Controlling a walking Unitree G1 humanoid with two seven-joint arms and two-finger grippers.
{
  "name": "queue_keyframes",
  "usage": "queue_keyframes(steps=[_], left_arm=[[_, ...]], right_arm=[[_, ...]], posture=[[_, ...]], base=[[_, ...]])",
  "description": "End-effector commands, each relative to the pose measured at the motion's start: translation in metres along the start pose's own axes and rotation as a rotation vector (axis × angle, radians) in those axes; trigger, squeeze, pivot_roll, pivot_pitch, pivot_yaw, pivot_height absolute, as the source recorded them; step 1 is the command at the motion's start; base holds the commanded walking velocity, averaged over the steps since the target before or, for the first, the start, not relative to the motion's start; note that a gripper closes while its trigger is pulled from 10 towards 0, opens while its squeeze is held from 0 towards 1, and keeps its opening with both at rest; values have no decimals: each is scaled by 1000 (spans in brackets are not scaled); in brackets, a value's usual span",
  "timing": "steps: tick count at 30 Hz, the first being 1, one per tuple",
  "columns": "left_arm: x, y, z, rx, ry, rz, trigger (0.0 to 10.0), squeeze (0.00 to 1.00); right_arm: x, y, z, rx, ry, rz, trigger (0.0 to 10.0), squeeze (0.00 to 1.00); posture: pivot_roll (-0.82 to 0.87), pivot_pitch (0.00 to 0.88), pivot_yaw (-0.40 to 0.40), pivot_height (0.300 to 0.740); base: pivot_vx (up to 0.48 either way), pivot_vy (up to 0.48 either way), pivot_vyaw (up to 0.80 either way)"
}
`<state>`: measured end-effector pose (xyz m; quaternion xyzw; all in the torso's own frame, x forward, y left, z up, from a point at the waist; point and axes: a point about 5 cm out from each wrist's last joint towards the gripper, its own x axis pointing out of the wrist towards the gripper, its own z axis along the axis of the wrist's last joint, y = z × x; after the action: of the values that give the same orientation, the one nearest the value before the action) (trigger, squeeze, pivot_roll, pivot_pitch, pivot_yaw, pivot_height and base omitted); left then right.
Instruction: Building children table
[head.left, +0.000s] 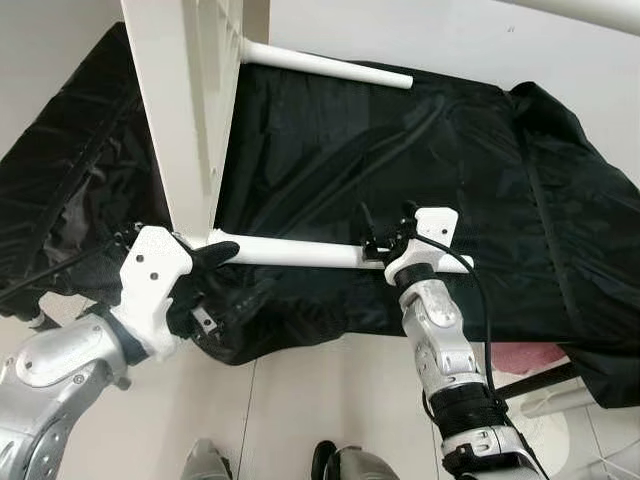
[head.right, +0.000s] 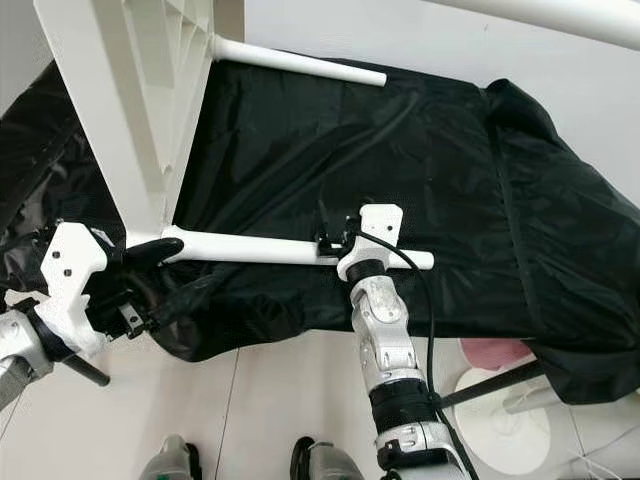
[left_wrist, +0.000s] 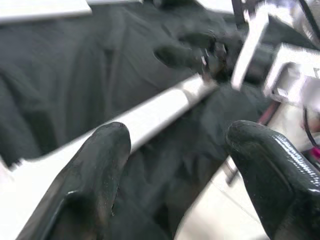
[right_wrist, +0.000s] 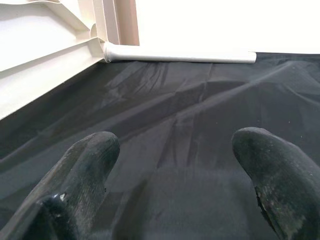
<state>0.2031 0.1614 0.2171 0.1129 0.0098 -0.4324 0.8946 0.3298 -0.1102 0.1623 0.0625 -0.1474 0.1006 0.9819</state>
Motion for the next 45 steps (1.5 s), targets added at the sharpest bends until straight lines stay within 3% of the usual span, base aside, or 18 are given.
queue_keyframes(steps=[1, 10, 12, 16, 21, 28, 32, 37, 45], left_arm=[[-1, -8, -1, -22, 11, -71, 10000, 0], [9, -5, -5, -16, 9, -24, 10000, 0], [15, 2, -10, -7, 18, 45, 10000, 0], [19, 4, -11, -8, 16, 74, 10000, 0], [30, 10, -13, -15, 11, 149, 10000, 0], [39, 27, -23, 6, 62, 275, 10000, 0], [42, 32, -20, 32, 36, 319, 10000, 0], [53, 37, -20, 54, -2, 382, 10000, 0], [67, 32, -22, 40, -43, 416, 10000, 0]], right_arm=[[-5, 0, -7, 9, 32, 13, 10000, 0], [-5, 4, -12, 7, 70, 39, 10000, 0], [-10, 3, -17, 11, 108, 32, 10000, 0], [-13, 2, -20, 25, 130, 26, 10000, 0], [-25, 7, -33, 118, 263, 24, 10000, 0], [-30, 19, -29, 166, 280, 68, 10000, 0], [-30, 21, -25, 159, 258, 78, 10000, 0], [-25, 2, -9, 27, 112, 35, 10000, 0], [-16, -12, 5, -15, 24, -28, 10000, 0]], posture=[[143, 174, -111, 740], [144, 175, -116, 740], [143, 177, -118, 740], [138, 178, -118, 740], [127, 178, -116, 740], [117, 176, -112, 740], [113, 171, -113, 740], [108, 160, -112, 740], [116, 147, -115, 740]], base=[[0, 0, 0], [0, 0, 0], [0, 0, 0], [0, 0, 0], [0, 0, 0], [0, 0, 0], [0, 0, 0], [0, 0, 0], [0, 0, 0]])
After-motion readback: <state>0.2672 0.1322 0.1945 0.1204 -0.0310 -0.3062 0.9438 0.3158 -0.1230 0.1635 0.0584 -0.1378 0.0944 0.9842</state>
